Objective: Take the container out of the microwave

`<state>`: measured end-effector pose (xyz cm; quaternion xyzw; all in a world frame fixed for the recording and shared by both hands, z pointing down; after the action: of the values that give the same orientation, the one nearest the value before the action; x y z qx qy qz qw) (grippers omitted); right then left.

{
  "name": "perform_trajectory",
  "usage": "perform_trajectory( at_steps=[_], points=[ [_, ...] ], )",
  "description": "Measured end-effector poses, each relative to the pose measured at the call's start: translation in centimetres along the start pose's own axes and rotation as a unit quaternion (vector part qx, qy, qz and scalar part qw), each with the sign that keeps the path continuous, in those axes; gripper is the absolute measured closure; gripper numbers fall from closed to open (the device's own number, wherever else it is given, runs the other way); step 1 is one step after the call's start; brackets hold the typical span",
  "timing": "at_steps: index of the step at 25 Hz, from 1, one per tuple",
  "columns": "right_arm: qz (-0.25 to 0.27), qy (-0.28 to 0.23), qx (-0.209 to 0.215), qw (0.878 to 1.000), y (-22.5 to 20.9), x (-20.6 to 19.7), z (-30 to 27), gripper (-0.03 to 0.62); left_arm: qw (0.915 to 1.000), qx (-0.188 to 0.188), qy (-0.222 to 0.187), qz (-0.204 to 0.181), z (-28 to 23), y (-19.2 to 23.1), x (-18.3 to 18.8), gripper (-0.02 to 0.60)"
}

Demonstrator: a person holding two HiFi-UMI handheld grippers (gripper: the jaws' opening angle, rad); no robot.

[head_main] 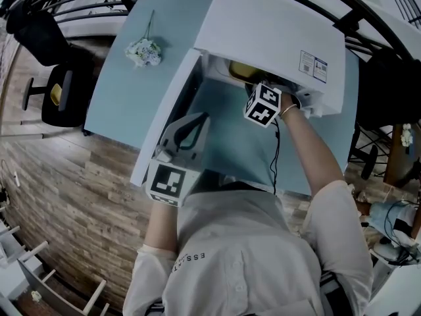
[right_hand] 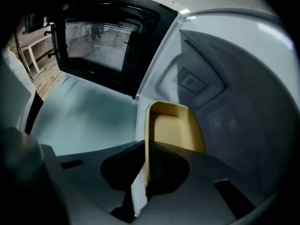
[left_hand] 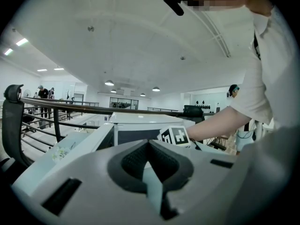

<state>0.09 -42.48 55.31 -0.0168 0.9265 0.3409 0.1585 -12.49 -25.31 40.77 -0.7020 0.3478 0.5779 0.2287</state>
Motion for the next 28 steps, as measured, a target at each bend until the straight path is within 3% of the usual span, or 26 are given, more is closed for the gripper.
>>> perform_trajectory(
  at_steps=[9, 21, 28],
  points=[
    [-0.062, -0.033, -0.019, 0.997, 0.8, 0.6, 4.8, 0.568, 0.9998, -0.013, -0.003, -0.012, 1.1, -2.0, 0.1, 0.588],
    [-0.112, -0.083, -0.028, 0.99, 5.5, 0.1, 13.7, 0.569, 0.9997, -0.019, 0.003, -0.018, 3.0, -5.5, 0.3, 0.588],
    [-0.183, -0.133, -0.077, 0.971, 5.6, -0.2, 19.8, 0.57, 0.9993, -0.021, 0.002, -0.03, 3.4, -7.2, 0.8, 0.588]
  ],
)
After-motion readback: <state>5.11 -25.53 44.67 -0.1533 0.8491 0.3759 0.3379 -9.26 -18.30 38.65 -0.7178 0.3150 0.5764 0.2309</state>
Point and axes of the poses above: the fingertips, and each gripper's own axes: z backward along the fingers, y to its left, x out of its top, the point moved 5 cm from there along z, backward along the fingers, and after that the axes turned 13 degrees about -x, right-handed, at the moved point
